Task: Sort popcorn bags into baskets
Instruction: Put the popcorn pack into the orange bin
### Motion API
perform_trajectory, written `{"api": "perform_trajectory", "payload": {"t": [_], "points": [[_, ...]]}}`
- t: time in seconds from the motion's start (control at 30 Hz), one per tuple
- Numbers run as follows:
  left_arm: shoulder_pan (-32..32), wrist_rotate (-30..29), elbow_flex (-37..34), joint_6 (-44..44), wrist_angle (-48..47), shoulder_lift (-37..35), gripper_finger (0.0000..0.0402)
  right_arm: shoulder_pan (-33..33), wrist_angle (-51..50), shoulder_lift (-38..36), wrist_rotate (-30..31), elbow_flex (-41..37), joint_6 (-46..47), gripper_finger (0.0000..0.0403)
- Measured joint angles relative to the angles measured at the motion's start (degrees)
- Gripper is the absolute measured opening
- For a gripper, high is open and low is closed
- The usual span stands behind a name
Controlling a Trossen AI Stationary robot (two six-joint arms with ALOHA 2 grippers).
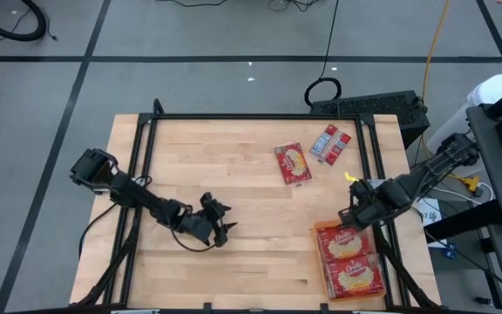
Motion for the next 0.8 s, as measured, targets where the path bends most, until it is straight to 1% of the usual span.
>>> {"api": "perform_trajectory", "payload": {"t": [0.07, 0.2, 0.23, 0.27, 0.33, 0.43, 0.5, 0.63, 0.7, 0.8], "points": [[0.8, 0.5, 0.0, 0.6, 0.0, 0.0, 0.0282, -1.5, 0.3, 0.2, 3.5, 0.0, -3.0, 0.0139], [1.7, 1.5, 0.0, 0.5, 0.0, 0.0, 0.0282, -3.8, 6.2, 0.5, 20.3, 0.0, -9.7, 0.0139], [1.8, 1.5, 0.0, 0.1, 0.0, 0.0, 0.0282, -4.7, 8.6, 0.8, 23.8, 0.0, -11.5, 0.0139], [1.7, 1.6, 0.0, -0.5, 0.0, 0.0, 0.0282, -5.7, 11.1, 1.1, 26.2, 0.0, -14.1, 0.0139], [1.3, 1.6, 0.0, -1.9, 0.2, 0.0, 0.0282, -8.3, 16.5, 2.2, 28.8, 0.0, -19.7, 0.0139], [0.4, 1.6, 0.0, -3.5, 1.2, 0.0, 0.0282, -12.7, 24.1, 5.4, 30.1, 0.0, -27.0, 0.0139], [-0.4, 1.6, 0.0, -4.0, 2.3, 0.0, 0.0282, -16.2, 30.8, 8.5, 29.0, 0.0, -33.4, 0.0139], [-1.5, 1.1, 0.0, -4.4, 3.9, 0.0, 0.0282, -23.3, 42.6, 15.4, 22.4, 0.0, -45.7, 0.0139], [-1.8, 0.7, 0.0, -4.4, 3.7, 0.0, 0.0282, -27.3, 45.5, 18.3, 20.0, 0.0, -49.3, 0.0139], [-2.1, 0.5, 0.0, -4.4, 3.5, 0.0, 0.0282, -33.1, 46.6, 22.5, 15.9, 0.0, -53.2, 0.0139]]}}
